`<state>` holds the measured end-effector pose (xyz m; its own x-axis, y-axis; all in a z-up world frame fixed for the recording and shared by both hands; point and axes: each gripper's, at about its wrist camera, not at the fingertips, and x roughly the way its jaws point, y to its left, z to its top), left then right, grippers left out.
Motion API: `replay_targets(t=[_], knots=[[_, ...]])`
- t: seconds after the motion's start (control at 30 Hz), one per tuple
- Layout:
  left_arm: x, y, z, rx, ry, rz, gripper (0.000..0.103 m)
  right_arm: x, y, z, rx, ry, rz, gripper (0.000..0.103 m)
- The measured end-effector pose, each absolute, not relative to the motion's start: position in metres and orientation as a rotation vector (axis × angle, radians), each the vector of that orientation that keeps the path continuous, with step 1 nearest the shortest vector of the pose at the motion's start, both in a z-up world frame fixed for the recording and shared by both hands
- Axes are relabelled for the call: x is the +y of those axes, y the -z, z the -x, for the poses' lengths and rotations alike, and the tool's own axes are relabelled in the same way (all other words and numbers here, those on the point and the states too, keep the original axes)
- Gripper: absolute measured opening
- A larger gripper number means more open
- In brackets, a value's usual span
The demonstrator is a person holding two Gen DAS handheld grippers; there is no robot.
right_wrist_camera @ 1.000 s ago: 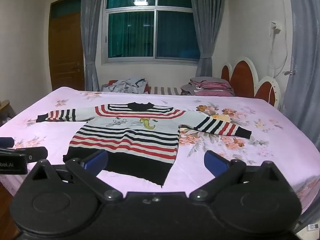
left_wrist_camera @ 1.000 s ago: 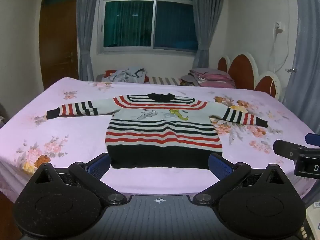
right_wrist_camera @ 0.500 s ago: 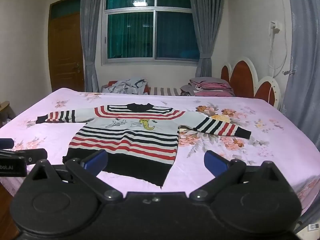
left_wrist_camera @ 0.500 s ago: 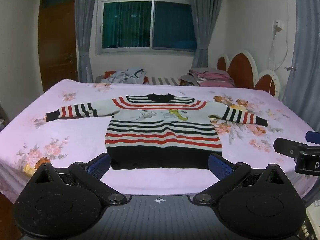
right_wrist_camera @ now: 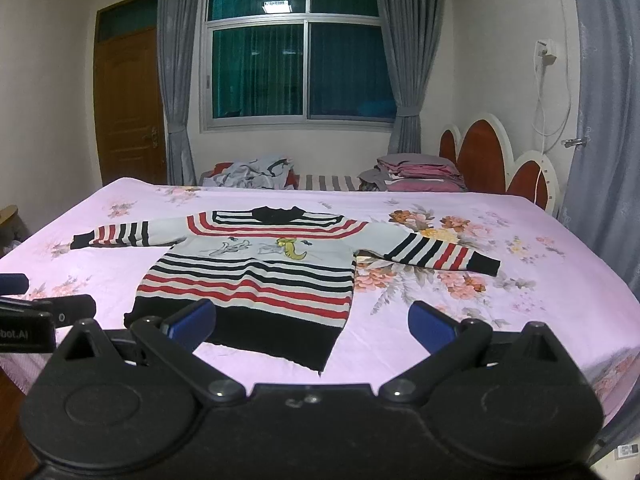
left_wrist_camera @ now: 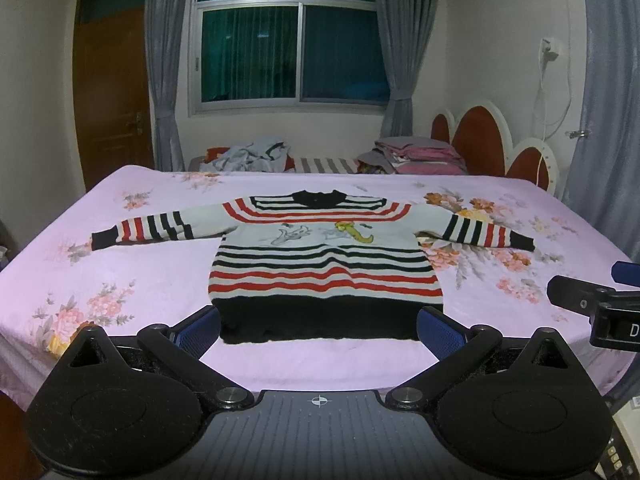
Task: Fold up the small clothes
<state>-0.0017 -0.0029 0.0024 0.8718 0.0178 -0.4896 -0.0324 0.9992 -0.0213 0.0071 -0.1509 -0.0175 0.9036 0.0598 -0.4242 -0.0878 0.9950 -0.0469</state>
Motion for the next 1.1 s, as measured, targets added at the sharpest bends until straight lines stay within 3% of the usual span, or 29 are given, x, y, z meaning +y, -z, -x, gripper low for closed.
replay_targets(t=[1.1], knots=[[-0.0014, -0.008, 0.0078, 0.498, -0.036, 0.024, 0.103, -0.1484, 0.0185, -0.0065, 0.426, -0.073, 0.059, 0.103]])
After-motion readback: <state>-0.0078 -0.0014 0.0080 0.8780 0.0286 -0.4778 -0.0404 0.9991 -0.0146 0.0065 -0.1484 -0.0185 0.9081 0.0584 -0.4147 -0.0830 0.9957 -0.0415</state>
